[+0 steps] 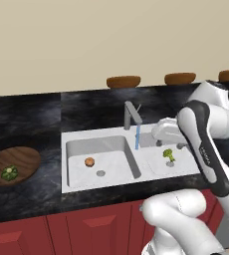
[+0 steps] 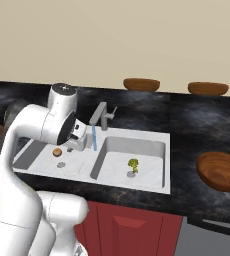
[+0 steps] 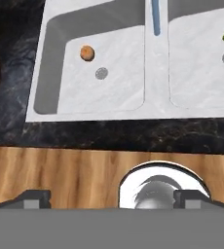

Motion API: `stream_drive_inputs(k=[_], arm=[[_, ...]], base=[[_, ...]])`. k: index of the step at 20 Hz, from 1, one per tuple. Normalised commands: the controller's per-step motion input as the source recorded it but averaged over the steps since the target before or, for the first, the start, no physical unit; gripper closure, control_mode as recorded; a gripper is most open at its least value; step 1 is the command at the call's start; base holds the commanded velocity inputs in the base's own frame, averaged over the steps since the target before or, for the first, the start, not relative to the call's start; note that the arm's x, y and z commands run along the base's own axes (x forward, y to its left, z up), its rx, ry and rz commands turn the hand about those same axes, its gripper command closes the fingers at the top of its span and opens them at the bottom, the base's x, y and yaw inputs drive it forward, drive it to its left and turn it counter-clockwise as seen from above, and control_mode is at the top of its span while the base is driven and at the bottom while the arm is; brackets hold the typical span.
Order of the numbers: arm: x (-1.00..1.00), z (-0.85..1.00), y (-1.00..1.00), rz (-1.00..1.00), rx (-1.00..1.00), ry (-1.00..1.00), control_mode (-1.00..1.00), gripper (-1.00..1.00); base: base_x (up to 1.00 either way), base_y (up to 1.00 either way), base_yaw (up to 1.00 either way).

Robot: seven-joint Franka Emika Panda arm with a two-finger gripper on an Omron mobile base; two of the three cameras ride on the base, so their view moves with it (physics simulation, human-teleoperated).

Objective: Pick the broccolis from the sink and place them in one bowl. Place the tangerine in the other bowl. Then turn off the sink faucet.

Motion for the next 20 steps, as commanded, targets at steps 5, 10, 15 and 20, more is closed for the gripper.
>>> stream_drive_inputs(k=[5, 10, 15, 20], arm=[[0.09, 0.0, -0.86, -0.06, -0.11, 0.21, -1.0, -1.0], [0.21, 0.0, -0.68, -0.05, -0.12, 0.16, -1.0, -1.0], [0.23, -0.1, -0.59, -0.01, -0.1, 0.07, -1.0, -1.0], [0.32, -0.35, -0.13, 0.0, -0.01, -0.01, -1.0, -1.0]], base=[[0.0, 0.0, 0.0], [0.0, 0.0, 0.0], [0.0, 0.0, 0.0], [0.0, 0.0, 0.0]])
